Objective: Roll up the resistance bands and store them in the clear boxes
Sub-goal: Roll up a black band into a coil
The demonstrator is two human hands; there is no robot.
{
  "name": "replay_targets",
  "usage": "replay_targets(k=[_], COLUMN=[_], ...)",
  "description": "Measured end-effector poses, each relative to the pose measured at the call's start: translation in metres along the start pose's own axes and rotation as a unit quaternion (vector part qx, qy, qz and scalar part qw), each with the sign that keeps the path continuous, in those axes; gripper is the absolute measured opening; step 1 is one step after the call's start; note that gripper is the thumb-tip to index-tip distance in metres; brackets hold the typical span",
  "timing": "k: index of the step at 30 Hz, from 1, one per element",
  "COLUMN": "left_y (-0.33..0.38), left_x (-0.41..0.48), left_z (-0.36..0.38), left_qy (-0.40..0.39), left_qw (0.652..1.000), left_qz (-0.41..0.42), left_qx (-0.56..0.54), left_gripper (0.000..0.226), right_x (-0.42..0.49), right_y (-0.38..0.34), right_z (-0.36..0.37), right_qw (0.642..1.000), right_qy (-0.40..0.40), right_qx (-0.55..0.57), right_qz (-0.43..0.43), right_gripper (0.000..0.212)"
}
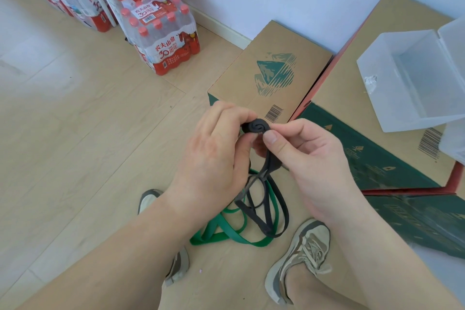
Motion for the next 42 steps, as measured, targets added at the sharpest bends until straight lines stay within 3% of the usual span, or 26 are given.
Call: replay_targets(k=[4,13,20,23,26,28,34,42], left_y=[0.001,0.003,-0.004,-0.002,0.000,0.002,-0.001,-0.001], left_x=[-0.001,-0.006,-0.004,-0.005,-0.005,-0.007,-0.006,-0.005], left_z=[-0.004,0.005,0.004,0.005,0.009,0.013,0.007,0.003], left_qy=[0.023,0.015,-0.014,-0.025,-0.044,-0.054,-0.026,0.007], left_qw=[1.000,0.998,0.998,0.998,0.997,0.995,0.997,0.998], left_qz=[0.013,0.026,0.029,0.043,0.063,0.081,0.071,0.065], left_qx=[-0.002,-0.050,-0.048,-0.027,-0.008,-0.010,0.017,0.007], left_gripper=[0.011,0.010,0.003,0.009,0.047,0.047,0.028,0.019], right_x=[-0.002,0.003,0.005,0.004,0.001,-0.001,0.007,0.006], right_y=[0.002,0.001,-0.001,-0.004,-0.010,-0.012,0.004,0.002], right_z=[0.007,-0.007,-0.009,-0.006,0.001,0.006,-0.002,-0.001], right_qw=[0.999,0.999,0.992,0.984,0.975,0.971,1.000,0.999], right_qy=[-0.016,0.033,0.009,-0.004,-0.033,-0.049,0.000,-0.030], right_qx=[0.035,-0.001,-0.115,-0.165,-0.206,-0.215,-0.024,0.034], right_qz=[-0.009,-0.037,-0.048,-0.061,-0.078,-0.091,0.011,-0.007], right_gripper=[0.009,0.011,0.021,0.025,0.028,0.027,0.016,0.026])
Point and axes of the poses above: each hand's wrist, its own x-axis towards the middle knuckle, its own z-axis out of the palm, y = z × x, the point moved 7 cm from there along x, towards the middle knuckle, and after that the axes turned 2 degrees about z, right-handed, at the moved point
